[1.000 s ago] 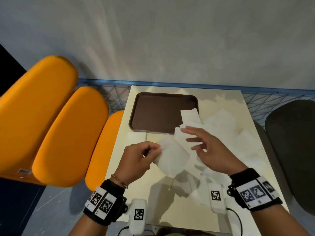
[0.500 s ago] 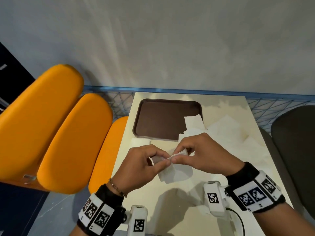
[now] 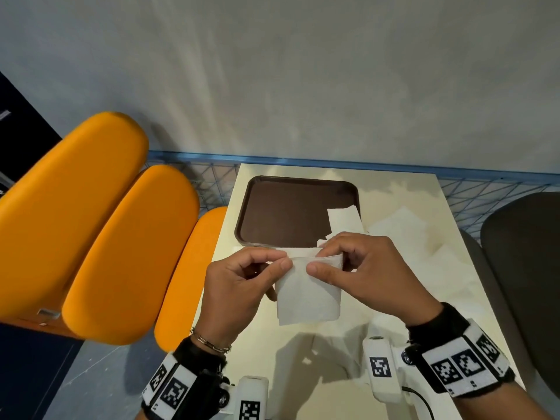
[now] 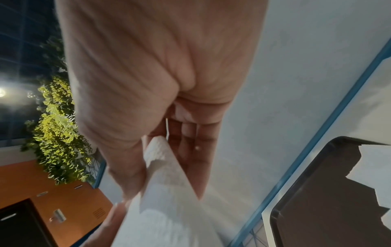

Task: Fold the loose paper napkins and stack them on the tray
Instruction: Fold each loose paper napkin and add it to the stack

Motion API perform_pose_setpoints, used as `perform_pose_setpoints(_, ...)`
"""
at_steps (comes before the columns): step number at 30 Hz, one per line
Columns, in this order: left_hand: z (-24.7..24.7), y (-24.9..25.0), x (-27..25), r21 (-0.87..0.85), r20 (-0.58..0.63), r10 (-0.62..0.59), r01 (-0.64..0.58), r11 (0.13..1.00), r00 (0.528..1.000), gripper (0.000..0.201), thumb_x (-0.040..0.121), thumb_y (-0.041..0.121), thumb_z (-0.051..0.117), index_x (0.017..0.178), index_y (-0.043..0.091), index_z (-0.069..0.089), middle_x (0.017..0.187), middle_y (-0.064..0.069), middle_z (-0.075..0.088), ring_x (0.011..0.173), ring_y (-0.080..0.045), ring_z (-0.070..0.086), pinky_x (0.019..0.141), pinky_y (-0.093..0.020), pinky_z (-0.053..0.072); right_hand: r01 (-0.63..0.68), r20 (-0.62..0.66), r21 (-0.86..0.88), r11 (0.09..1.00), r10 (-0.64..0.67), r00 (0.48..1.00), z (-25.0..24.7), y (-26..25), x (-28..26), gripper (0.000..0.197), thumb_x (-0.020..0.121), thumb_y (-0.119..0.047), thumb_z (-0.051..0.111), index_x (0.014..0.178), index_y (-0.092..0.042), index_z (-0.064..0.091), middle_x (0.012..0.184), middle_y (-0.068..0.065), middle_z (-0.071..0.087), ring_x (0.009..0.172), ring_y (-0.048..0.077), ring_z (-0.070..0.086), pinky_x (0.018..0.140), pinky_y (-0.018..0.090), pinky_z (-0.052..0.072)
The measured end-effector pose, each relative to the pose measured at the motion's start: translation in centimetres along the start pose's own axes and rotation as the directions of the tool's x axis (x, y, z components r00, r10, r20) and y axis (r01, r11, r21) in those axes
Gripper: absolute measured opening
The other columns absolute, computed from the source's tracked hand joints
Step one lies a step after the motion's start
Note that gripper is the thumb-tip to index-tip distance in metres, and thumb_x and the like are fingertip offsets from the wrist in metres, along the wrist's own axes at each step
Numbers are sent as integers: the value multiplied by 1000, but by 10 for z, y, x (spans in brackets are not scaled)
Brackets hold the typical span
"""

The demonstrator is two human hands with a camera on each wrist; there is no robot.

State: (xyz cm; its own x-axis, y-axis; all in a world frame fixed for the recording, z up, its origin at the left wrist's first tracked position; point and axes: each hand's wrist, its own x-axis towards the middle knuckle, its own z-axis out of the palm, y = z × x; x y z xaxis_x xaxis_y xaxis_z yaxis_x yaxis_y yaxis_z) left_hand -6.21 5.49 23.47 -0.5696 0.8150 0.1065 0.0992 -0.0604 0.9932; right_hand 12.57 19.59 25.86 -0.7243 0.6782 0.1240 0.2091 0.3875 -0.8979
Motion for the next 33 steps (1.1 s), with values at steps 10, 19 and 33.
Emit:
perform_pose_setpoints(10,9,7,-7,-96,15,-52,54,994,999,26,77,15,83,103,17,80,91,-3,79,71,-19,71,56,-29,58,-62,-136,122,991,78,988,3,-3,-8,14,82,-36,87,88,-24,83,90,-10,80,82,14,76,72,39,63)
perform_pose_setpoints(19,13,7,-7,-121,-52,-84,77,990,995,29,80,24,80,108,22,79,94,-4,78,87,-23,75,56,-34,61,-67,-162,124,990,87,983,3,-5,-12,10,83,-34,87,89,-29,83,92,-11,80,81,15,75,69,34,62)
perform_pose_setpoints(33,15,8,-14,-180,32,-231,233,956,972,42,79,32,79,121,26,78,97,-3,78,78,-12,66,61,-29,56,-53,-162,143,988,77,984,4,-9,-22,12,79,-42,84,86,-33,82,90,-13,79,76,10,72,65,22,57)
